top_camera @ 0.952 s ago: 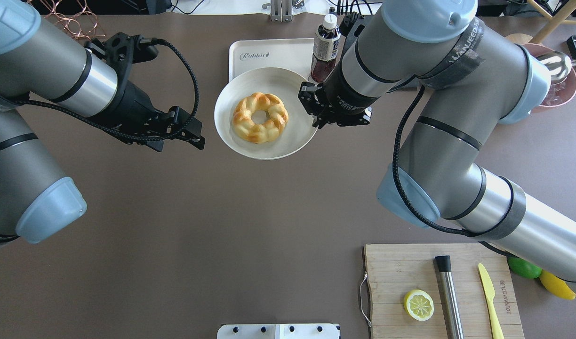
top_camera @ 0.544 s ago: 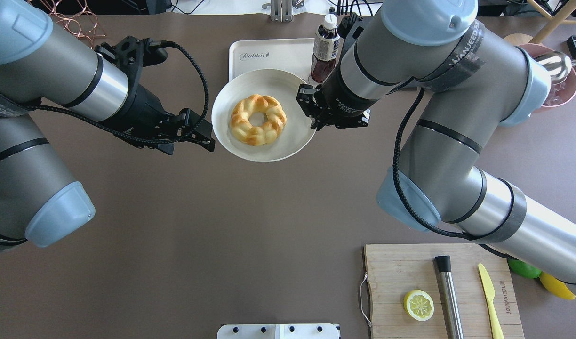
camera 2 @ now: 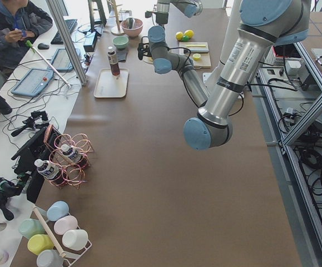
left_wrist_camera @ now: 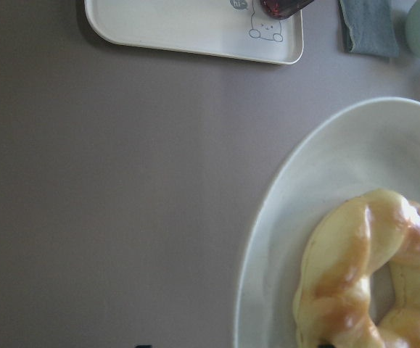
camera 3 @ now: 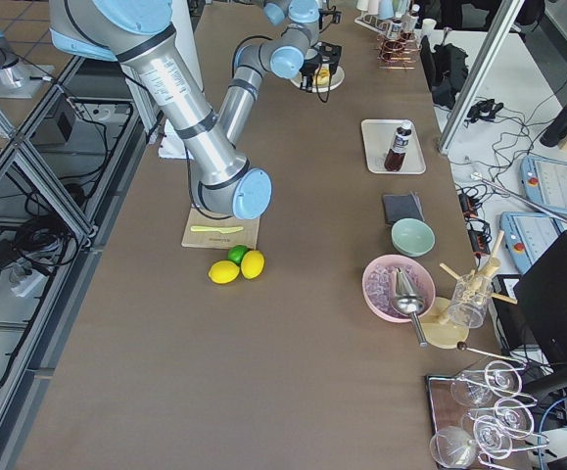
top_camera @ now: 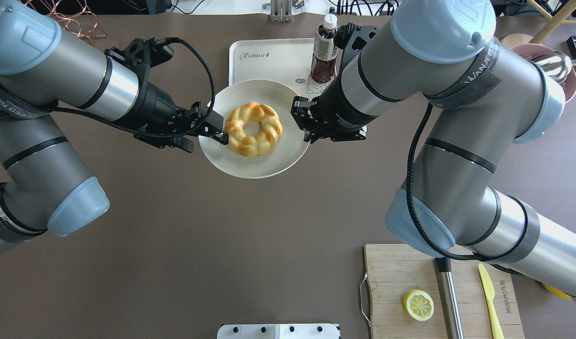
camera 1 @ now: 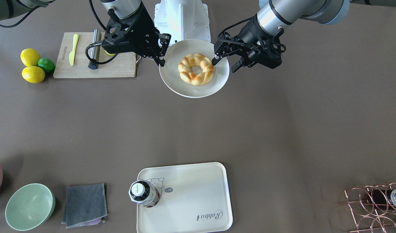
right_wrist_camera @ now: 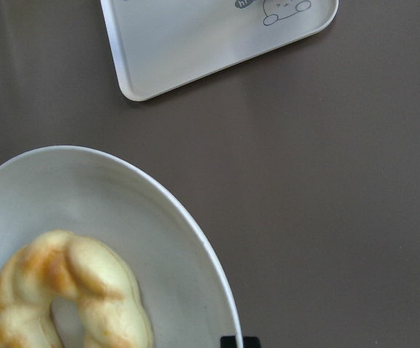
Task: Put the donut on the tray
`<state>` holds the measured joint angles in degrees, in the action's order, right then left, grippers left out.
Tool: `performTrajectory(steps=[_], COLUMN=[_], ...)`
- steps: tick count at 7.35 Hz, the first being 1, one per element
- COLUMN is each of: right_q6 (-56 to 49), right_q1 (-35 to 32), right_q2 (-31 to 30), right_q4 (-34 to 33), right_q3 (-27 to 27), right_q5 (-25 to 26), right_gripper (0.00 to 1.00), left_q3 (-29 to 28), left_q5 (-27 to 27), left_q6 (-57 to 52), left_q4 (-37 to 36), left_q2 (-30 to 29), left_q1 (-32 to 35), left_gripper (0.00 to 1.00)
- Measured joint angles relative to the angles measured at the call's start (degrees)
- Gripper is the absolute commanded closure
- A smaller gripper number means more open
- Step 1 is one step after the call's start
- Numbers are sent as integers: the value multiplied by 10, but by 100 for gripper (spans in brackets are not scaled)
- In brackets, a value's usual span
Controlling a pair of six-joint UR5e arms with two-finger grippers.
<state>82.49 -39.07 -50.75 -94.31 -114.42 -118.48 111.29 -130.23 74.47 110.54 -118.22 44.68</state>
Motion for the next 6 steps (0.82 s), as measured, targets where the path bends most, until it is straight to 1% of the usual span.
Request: performTrajectory(steps=[1, 2, 3, 4, 5, 6], right_q6=[0, 0, 0, 0, 0, 0], right_q1=[0, 0, 0, 0, 0, 0], right_q2=[0, 0, 0, 0, 0, -1], right_q4=[0, 0, 0, 0, 0, 0], right_q3=[-1, -1, 0, 1, 2, 3], right_q5=[-1, 0, 0, 1, 1, 2], right_gripper=[100, 100, 100, 100, 100, 100], left_q3=[2, 4, 5, 6, 8, 10], left_q5=[0, -3, -14, -26, -32, -34], left_q6=[0, 0, 0, 1, 1, 1], left_q4=[0, 0, 1, 2, 2, 2], left_q2=[2, 3, 3, 4, 5, 5], left_q1=[0, 1, 2, 4, 5, 5], left_gripper=[31, 38, 50, 69, 80, 90])
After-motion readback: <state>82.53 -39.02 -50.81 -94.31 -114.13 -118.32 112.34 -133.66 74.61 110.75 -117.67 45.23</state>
